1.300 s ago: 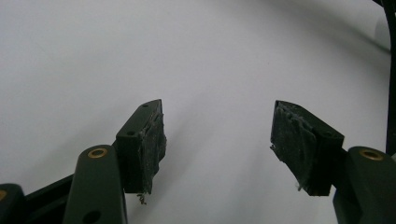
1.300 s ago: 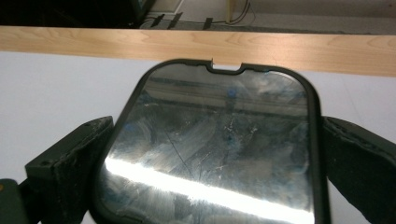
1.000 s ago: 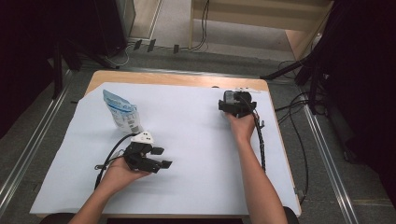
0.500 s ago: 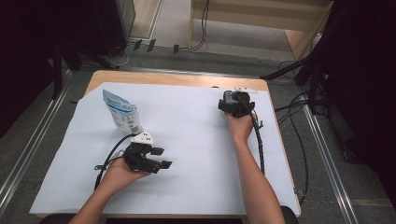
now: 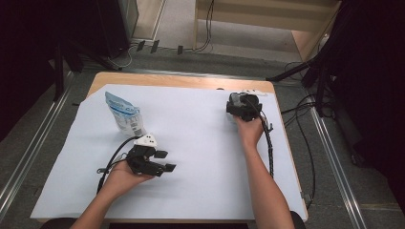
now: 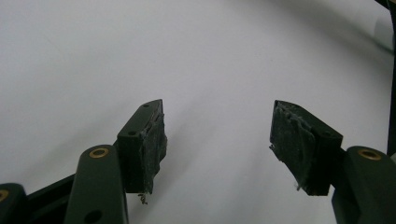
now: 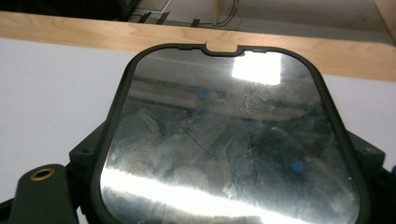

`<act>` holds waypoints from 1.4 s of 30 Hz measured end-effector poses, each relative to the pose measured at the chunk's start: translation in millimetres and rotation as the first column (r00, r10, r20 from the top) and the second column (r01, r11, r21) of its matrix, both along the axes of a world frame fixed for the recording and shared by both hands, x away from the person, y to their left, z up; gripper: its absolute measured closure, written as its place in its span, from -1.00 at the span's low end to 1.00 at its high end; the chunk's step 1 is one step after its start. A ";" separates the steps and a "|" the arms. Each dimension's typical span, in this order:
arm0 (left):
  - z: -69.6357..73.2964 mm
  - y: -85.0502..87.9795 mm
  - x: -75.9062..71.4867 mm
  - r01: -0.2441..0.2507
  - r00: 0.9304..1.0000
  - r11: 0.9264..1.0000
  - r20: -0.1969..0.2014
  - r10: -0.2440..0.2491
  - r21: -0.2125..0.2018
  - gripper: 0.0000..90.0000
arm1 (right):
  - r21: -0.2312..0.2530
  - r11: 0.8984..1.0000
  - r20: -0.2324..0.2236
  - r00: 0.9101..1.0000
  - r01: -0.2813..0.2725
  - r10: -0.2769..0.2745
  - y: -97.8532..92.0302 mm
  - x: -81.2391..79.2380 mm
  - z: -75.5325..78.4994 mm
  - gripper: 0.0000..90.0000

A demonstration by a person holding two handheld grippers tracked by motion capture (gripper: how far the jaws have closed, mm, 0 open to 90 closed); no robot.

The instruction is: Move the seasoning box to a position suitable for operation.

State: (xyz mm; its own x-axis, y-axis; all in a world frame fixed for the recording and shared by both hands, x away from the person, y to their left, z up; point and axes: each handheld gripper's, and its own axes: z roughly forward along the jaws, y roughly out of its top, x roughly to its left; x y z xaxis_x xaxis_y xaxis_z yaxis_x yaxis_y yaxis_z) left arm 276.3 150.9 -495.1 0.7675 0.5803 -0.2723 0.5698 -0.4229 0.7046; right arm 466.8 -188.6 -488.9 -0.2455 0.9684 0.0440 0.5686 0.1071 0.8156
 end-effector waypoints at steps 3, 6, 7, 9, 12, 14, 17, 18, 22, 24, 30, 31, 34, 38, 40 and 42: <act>-0.4 0.9 1.0 -0.003 1.000 1.000 -0.008 0.003 0.000 -0.19 | -0.020 0.999 0.023 0.999 -0.037 0.038 3.4 -6.4 8.7 -0.65; 0.9 1.8 1.6 -0.008 1.000 1.000 -0.004 0.008 0.000 -0.19 | -0.009 0.998 0.025 0.997 -0.067 0.067 3.7 -11.6 16.0 -0.65; 0.9 1.8 1.6 -0.008 1.000 1.000 -0.004 0.008 0.000 -0.19 | -0.009 0.998 0.025 0.997 -0.067 0.067 3.7 -11.6 16.0 -0.65; 1.6 2.3 3.0 -0.008 1.000 1.000 -0.011 0.008 -0.004 -0.19 | 0.013 0.995 0.023 0.995 -0.100 0.099 2.6 -17.9 22.1 -0.65; 1.7 2.3 3.9 -0.009 1.000 1.000 -0.010 0.009 0.003 -0.18 | 0.020 0.993 0.032 0.992 -0.120 0.119 1.6 -23.4 24.7 -0.65; 2.6 2.7 5.8 -0.021 1.000 1.000 -0.020 0.021 0.003 -0.15 | 0.027 0.988 0.025 0.988 -0.152 0.151 0.4 -32.9 27.4 -0.65; 3.0 3.6 7.2 -0.021 1.000 1.000 -0.023 0.021 -0.004 -0.12 | 0.035 0.983 0.022 0.983 -0.181 0.180 -0.7 -41.5 28.4 -0.65; 3.3 3.6 7.7 -0.026 0.999 1.000 -0.026 0.025 -0.005 -0.12 | 0.035 0.983 0.022 0.983 -0.181 0.180 -0.7 -41.5 28.4 -0.65; 4.2 3.5 10.8 -0.025 0.999 1.000 -0.033 0.025 -0.004 -0.12 | 0.029 0.972 0.019 0.972 -0.235 0.234 0.5 -59.4 29.3 -0.65; 4.6 2.9 13.0 -0.017 0.999 1.000 -0.031 0.017 0.003 -0.12 | 0.028 0.968 0.020 0.968 -0.250 0.249 1.1 -65.4 29.9 -0.65; 5.8 3.2 17.7 -0.008 0.999 1.000 -0.041 0.008 -0.010 -0.12 | 0.033 0.955 0.027 0.955 -0.295 0.294 5.2 -83.0 31.8 -0.65; 7.1 4.1 19.1 -0.006 0.999 1.000 -0.043 0.006 -0.020 -0.12 | 0.036 0.947 0.026 0.947 -0.320 0.319 8.6 -91.4 31.9 -0.65; 7.6 5.3 20.2 -0.011 0.999 1.000 -0.032 0.010 -0.024 -0.12 | 0.030 0.939 0.026 0.939 -0.342 0.342 12.8 -99.0 31.6 -0.65; 5.0 6.9 23.8 -0.021 0.999 1.000 -0.037 0.021 0.000 -0.10 | 0.034 0.923 0.020 0.923 -0.384 0.383 22.5 -110.3 27.2 -0.65; 3.6 6.6 24.4 -0.022 0.999 1.000 -0.039 0.022 -0.003 -0.10 | 0.037 0.918 0.016 0.919 -0.395 0.395 25.7 -113.1 25.1 -0.65; 3.3 6.8 24.7 -0.023 0.999 1.000 -0.038 0.023 0.000 -0.09 | 0.034 0.912 0.011 0.913 -0.409 0.409 30.0 -116.0 23.1 -0.65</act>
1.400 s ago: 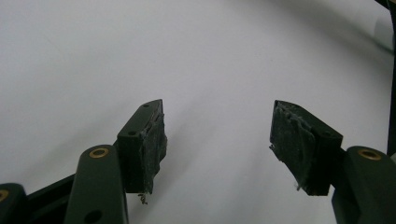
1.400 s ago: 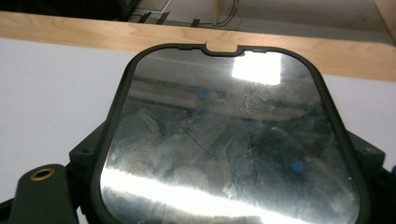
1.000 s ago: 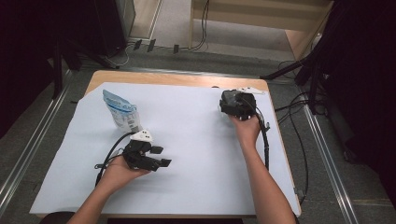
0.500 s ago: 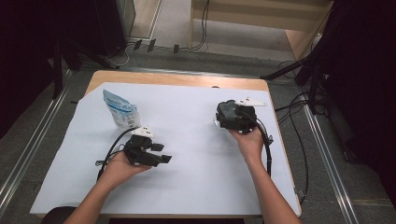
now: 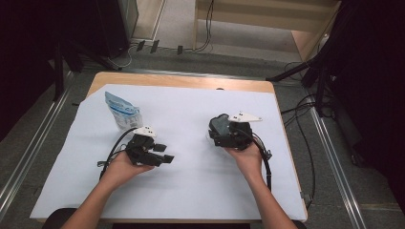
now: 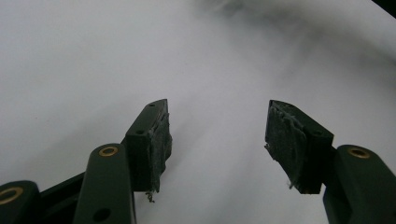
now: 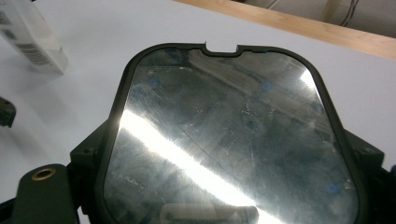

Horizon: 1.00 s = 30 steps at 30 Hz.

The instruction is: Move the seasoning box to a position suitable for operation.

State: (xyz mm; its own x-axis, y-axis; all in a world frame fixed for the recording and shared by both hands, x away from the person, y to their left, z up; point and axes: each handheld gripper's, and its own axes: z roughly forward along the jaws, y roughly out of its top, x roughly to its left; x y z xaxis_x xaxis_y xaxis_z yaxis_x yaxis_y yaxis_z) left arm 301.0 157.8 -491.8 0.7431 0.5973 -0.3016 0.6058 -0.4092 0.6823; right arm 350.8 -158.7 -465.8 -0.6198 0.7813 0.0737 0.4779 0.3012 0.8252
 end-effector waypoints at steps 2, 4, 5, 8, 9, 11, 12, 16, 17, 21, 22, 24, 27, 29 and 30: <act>-1.2 2.3 2.0 -0.007 1.000 1.000 0.001 0.007 0.001 -0.08 | -0.003 1.000 -0.002 1.000 -0.014 0.014 4.4 -2.8 -1.6 -0.65; -1.2 3.5 2.7 -0.006 1.000 1.000 -0.001 0.006 0.002 -0.07 | -0.002 1.000 -0.004 1.000 -0.024 0.024 6.6 -4.3 -2.4 -0.65; -2.0 5.3 4.0 -0.008 1.000 1.000 -0.001 0.008 -0.006 -0.06 | -0.004 0.999 -0.012 0.999 -0.041 0.041 11.8 -7.3 -4.1 -0.65; -2.8 7.0 5.2 -0.019 1.000 1.000 -0.005 0.019 -0.006 -0.06 | -0.015 0.997 -0.010 0.997 -0.072 0.072 20.7 -10.7 -6.5 -0.65; -2.8 7.0 5.2 -0.019 1.000 1.000 -0.005 0.019 -0.006 -0.05 | -0.017 0.996 -0.010 0.997 -0.083 0.082 23.5 -11.1 -7.2 -0.65; -2.2 7.2 3.8 -0.023 1.000 1.000 -0.003 0.023 -0.002 -0.05 | -0.014 0.996 -0.014 0.996 -0.089 0.089 26.7 -11.6 -7.8 -0.65; -1.7 7.8 3.0 -0.019 1.000 1.000 0.003 0.019 -0.001 -0.03 | -0.017 0.994 -0.017 0.994 -0.112 0.112 33.9 -12.5 -9.1 -0.65; -2.1 9.6 1.2 -0.016 1.000 1.000 0.005 0.016 0.008 0.02 | -0.021 0.991 -0.016 0.991 -0.135 0.135 43.4 -12.5 -10.9 -0.65; -2.3 10.2 1.0 -0.015 1.000 1.000 0.004 0.015 0.012 0.04 | -0.023 0.988 -0.015 0.989 -0.150 0.150 47.4 -12.1 -11.8 -0.65; -2.8 11.9 -0.3 -0.017 1.000 1.000 0.001 0.017 0.006 0.12 | -0.028 0.984 -0.024 0.985 -0.174 0.173 59.3 -11.7 -13.9 -0.65; -3.2 12.0 -0.9 -0.021 1.000 1.000 0.001 0.021 0.002 0.15 | -0.031 0.982 -0.024 0.982 -0.189 0.188 65.9 -11.1 -14.5 -0.65; -3.8 13.1 -2.0 -0.023 1.000 1.000 0.001 0.023 0.000 0.18 | -0.031 0.980 -0.027 0.981 -0.195 0.195 70.5 -9.7 -15.1 -0.65; -3.8 14.7 -2.8 -0.025 1.000 1.000 0.000 0.025 -0.001 0.22 | -0.038 0.978 -0.038 0.979 -0.204 0.202 77.0 -5.9 -17.3 -0.65; -3.8 16.0 -3.5 -0.026 1.000 1.000 -0.002 0.026 -0.009 0.23 | -0.042 0.978 -0.040 0.979 -0.203 0.202 78.5 -4.5 -18.0 -0.65; -3.6 16.9 -4.0 -0.028 1.000 1.000 0.001 0.028 -0.004 0.23 | -0.044 0.978 -0.040 0.978 -0.205 0.203 79.7 -2.9 -18.5 -0.65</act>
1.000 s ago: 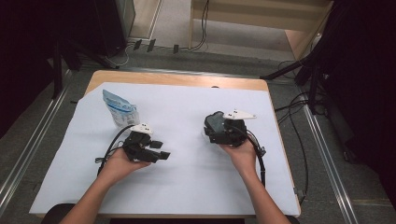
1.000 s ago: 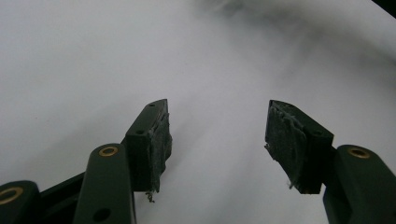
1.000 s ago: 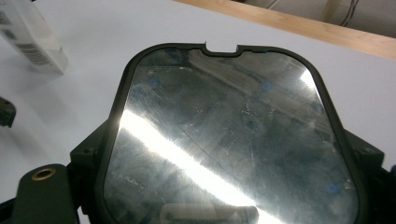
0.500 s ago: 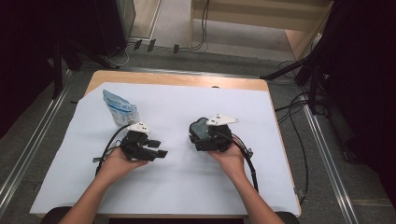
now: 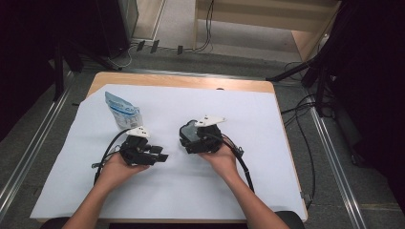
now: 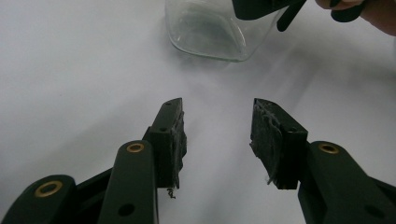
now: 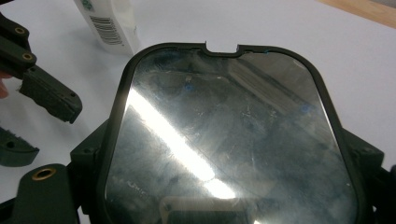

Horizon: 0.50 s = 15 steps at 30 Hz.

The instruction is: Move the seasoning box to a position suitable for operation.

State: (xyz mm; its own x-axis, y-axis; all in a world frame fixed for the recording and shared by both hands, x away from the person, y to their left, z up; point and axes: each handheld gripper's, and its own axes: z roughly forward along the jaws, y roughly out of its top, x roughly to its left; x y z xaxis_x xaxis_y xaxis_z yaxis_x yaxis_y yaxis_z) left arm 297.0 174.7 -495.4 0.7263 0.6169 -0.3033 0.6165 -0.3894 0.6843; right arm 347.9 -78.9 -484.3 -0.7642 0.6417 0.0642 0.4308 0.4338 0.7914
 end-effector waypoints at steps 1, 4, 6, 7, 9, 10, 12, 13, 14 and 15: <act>-0.2 0.1 -0.4 -0.002 1.000 1.000 -0.001 0.002 -0.004 0.23 | 0.003 1.000 0.000 1.000 -0.001 0.001 1.3 1.4 -0.4 -0.65; -0.8 0.6 -1.8 -0.006 1.000 1.000 0.000 0.006 0.003 0.23 | -0.002 1.000 -0.005 1.000 0.001 -0.001 3.8 4.7 -1.0 -0.65; -1.2 1.1 -2.6 -0.007 1.000 1.000 -0.001 0.007 0.002 0.23 | -0.003 1.000 -0.013 1.000 -0.004 0.004 6.1 6.3 -3.9 -0.65; -1.2 1.1 -2.6 -0.007 1.000 1.000 -0.001 0.007 0.002 0.22 | -0.003 1.000 -0.013 1.000 -0.004 0.004 6.1 6.3 -3.9 -0.65; -1.3 0.9 -2.7 -0.010 1.000 1.000 -0.001 0.010 0.001 0.19 | -0.007 1.000 -0.010 1.000 -0.010 0.010 7.8 6.9 -6.0 -0.65; -1.4 0.6 -2.8 -0.016 1.000 1.000 0.000 0.016 0.002 0.19 | -0.007 1.000 -0.010 1.000 -0.010 0.010 7.8 6.9 -6.0 -0.65; -1.6 0.3 -2.7 -0.018 1.000 1.000 -0.002 0.018 0.001 0.16 | -0.011 1.000 -0.006 1.000 -0.011 0.011 8.6 6.3 -6.4 -0.65; -1.7 0.4 -2.2 -0.016 1.000 1.000 -0.001 0.016 0.003 0.14 | -0.012 1.000 -0.003 1.000 -0.013 0.013 8.8 6.1 -6.7 -0.65; -1.8 0.2 -2.0 -0.016 1.000 1.000 -0.002 0.016 0.002 0.13 | -0.014 1.000 -0.003 1.000 -0.014 0.014 9.0 5.6 -6.9 -0.65; -1.8 0.2 -2.0 -0.016 1.000 1.000 -0.002 0.016 0.002 0.12 | -0.016 1.000 -0.002 1.000 -0.016 0.016 9.0 5.4 -6.8 -0.65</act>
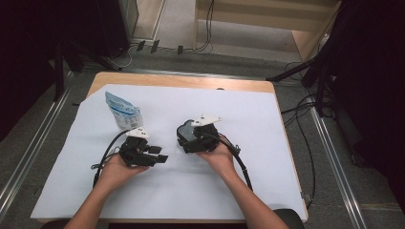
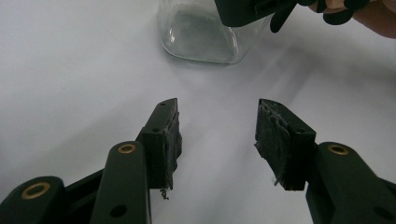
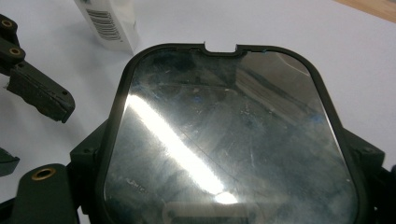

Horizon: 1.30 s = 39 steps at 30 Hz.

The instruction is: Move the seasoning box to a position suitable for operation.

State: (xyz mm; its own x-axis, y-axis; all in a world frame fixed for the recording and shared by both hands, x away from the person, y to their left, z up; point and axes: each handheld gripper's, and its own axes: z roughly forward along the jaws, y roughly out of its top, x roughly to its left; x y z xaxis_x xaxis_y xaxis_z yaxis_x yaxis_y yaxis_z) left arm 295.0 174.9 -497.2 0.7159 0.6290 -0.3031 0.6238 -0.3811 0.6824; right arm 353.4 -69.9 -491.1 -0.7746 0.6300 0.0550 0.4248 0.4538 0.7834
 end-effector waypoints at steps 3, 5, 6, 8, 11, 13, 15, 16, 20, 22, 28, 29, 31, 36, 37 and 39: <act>-0.1 0.1 0.5 -0.004 1.000 1.000 0.000 0.004 0.002 0.11 | 0.001 1.000 0.002 1.000 0.003 -0.003 0.2 -0.4 -0.2 -0.66; -0.1 0.2 0.8 -0.004 1.000 1.000 -0.002 0.004 0.002 0.10 | 0.007 1.000 -0.003 1.000 0.005 -0.005 0.4 -0.6 0.3 -0.67; -0.2 0.3 0.9 -0.003 1.000 1.000 -0.001 0.003 0.001 0.10 | 0.011 1.000 -0.009 1.000 0.003 -0.003 0.4 -0.5 0.6 -0.68; -0.3 0.1 1.0 -0.001 1.000 1.000 -0.005 0.001 -0.001 0.10 | 0.014 1.000 -0.011 1.000 0.004 -0.004 0.7 -0.7 0.9 -0.69; -0.1 -0.1 1.4 0.002 1.000 1.000 -0.008 -0.002 0.003 0.09 | 0.017 1.000 -0.008 1.000 -0.003 0.003 1.5 -2.0 2.0 -0.74; -0.1 -0.3 1.6 -0.001 1.000 1.000 -0.007 0.001 0.002 0.07 | 0.042 0.999 -0.009 1.000 0.001 -0.001 -0.8 -2.4 5.8 -0.75; -0.1 -0.3 1.8 -0.002 1.000 1.000 -0.009 0.002 0.000 0.05 | 0.074 0.997 -0.014 1.000 0.006 -0.004 -5.8 -2.7 12.3 -0.76; 0.0 -0.4 2.1 -0.001 1.000 1.000 -0.008 0.001 0.001 0.05 | 0.074 0.997 -0.014 1.000 0.006 -0.004 -5.8 -2.7 12.3 -0.76; 0.7 -0.5 2.5 0.003 1.000 1.000 -0.009 -0.003 0.001 0.06 | 0.084 0.996 -0.013 1.000 -0.001 0.002 -11.7 -6.7 20.1 -0.76; 1.5 -0.3 2.9 0.006 1.000 1.000 -0.007 -0.006 0.005 0.07 | 0.101 0.995 -0.004 1.000 -0.003 0.003 -15.7 -9.7 25.7 -0.75; 3.6 1.4 5.8 0.000 1.000 1.000 0.002 0.000 0.002 0.13 | 0.145 0.989 0.005 1.000 -0.001 0.001 -33.4 -20.2 39.2 -0.68; 3.8 1.4 6.7 -0.001 1.000 1.000 0.001 0.001 -0.003 0.15 | 0.145 0.989 0.008 1.000 0.000 -0.001 -37.0 -22.3 40.5 -0.68; 4.4 1.6 8.3 0.006 1.000 1.000 0.000 -0.006 -0.001 0.22 | 0.143 0.990 0.017 1.000 -0.001 -0.001 -44.0 -27.5 41.8 -0.67; 3.1 2.4 14.0 0.015 1.000 1.000 -0.018 -0.016 -0.010 0.41 | 0.140 0.990 0.010 1.000 0.010 -0.012 -59.3 -39.9 41.3 -0.66; 2.7 2.0 15.9 0.015 1.000 1.000 -0.018 -0.015 -0.001 0.42 | 0.139 0.990 0.009 1.000 0.015 -0.017 -63.4 -42.4 41.1 -0.66; 3.4 1.3 18.2 0.021 1.000 1.000 -0.010 -0.021 0.005 0.47 | 0.140 0.990 0.004 1.000 0.029 -0.030 -70.1 -45.6 40.3 -0.66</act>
